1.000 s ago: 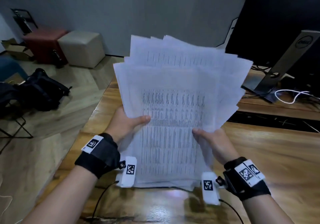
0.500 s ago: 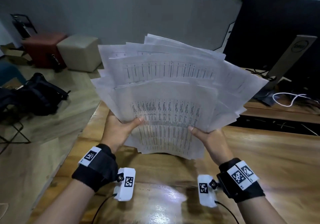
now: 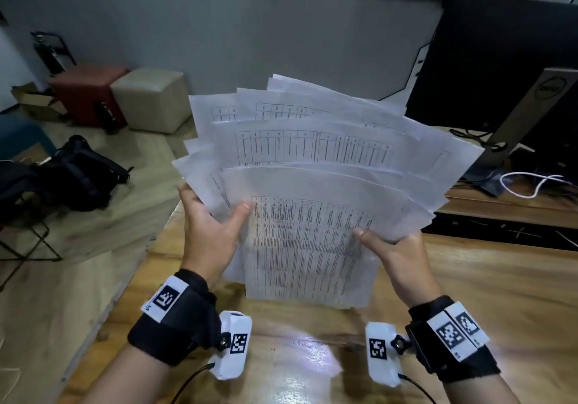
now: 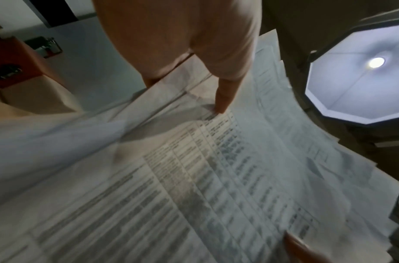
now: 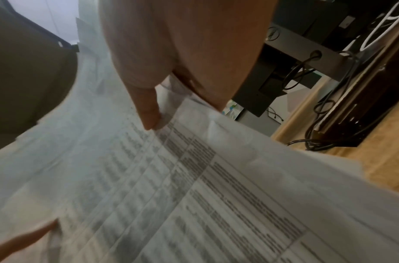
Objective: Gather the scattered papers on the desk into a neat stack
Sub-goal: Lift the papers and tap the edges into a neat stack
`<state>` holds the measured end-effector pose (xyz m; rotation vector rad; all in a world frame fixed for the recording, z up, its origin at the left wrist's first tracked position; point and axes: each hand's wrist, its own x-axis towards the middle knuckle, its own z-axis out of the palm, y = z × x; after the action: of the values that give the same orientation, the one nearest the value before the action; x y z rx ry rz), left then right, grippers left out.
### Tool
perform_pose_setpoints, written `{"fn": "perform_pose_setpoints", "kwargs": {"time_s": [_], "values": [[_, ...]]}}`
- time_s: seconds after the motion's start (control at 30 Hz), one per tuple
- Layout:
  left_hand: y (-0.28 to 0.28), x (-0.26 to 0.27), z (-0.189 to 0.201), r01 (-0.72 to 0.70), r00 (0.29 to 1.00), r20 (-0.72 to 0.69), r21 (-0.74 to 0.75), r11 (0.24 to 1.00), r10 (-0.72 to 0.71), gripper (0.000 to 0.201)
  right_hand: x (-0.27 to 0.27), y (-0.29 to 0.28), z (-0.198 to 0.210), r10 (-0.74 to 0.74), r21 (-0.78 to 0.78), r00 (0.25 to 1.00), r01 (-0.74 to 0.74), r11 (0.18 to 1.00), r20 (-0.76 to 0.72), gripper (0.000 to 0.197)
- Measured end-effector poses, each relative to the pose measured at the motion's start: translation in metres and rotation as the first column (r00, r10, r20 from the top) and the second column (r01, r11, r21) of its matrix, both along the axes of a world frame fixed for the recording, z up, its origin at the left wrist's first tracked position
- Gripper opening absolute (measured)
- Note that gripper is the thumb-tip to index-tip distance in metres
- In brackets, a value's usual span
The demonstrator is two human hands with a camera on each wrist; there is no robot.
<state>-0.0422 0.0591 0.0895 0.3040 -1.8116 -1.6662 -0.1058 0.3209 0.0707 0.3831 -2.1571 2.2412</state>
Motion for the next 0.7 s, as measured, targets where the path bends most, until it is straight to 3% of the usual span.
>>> {"fn": "perform_pose_setpoints", "kwargs": {"time_s": [0.23, 0.33, 0.4, 0.47, 0.53, 0.6, 0.7], "values": [[0.01, 0.001, 0.03, 0.1, 0.99, -0.091, -0.075, 0.992, -0.107, 0.044, 0.0, 0.001, 0.005, 0.04, 0.035, 0.999, -0.039, 0.999, -0.035, 0.036], [0.002, 0.0, 0.035, 0.176, 0.974, -0.115, -0.146, 0.974, -0.193, 0.052, 0.001, 0.002, 0.008, 0.036, 0.033, 0.998, -0.034, 0.999, -0.046, 0.036], [-0.017, -0.006, 0.024, 0.262, 0.951, -0.146, -0.088, 0.961, -0.273, 0.065, 0.001, 0.004, 0.006, 0.017, 0.004, 1.0, -0.017, 1.0, -0.025, 0.033], [-0.038, -0.013, 0.006, 0.369, 0.928, -0.089, 0.075, 0.926, -0.362, 0.086, 0.002, 0.006, 0.003, 0.008, -0.029, 1.0, -0.007, 1.0, 0.018, 0.034], [-0.046, -0.016, -0.01, 0.447, 0.886, 0.067, 0.147, 0.882, -0.46, 0.093, 0.004, 0.008, 0.0, 0.014, -0.032, 0.999, -0.012, 0.999, 0.049, 0.034], [-0.045, -0.017, -0.024, 0.504, 0.826, 0.211, 0.135, 0.853, -0.522, 0.083, 0.006, 0.009, -0.002, 0.007, -0.031, 0.999, -0.006, 0.999, 0.052, 0.033], [-0.036, -0.017, -0.038, 0.556, 0.777, 0.258, 0.146, 0.818, -0.574, 0.07, 0.006, 0.007, -0.002, -0.041, -0.009, 0.999, 0.041, 0.999, 0.013, 0.033]]}}
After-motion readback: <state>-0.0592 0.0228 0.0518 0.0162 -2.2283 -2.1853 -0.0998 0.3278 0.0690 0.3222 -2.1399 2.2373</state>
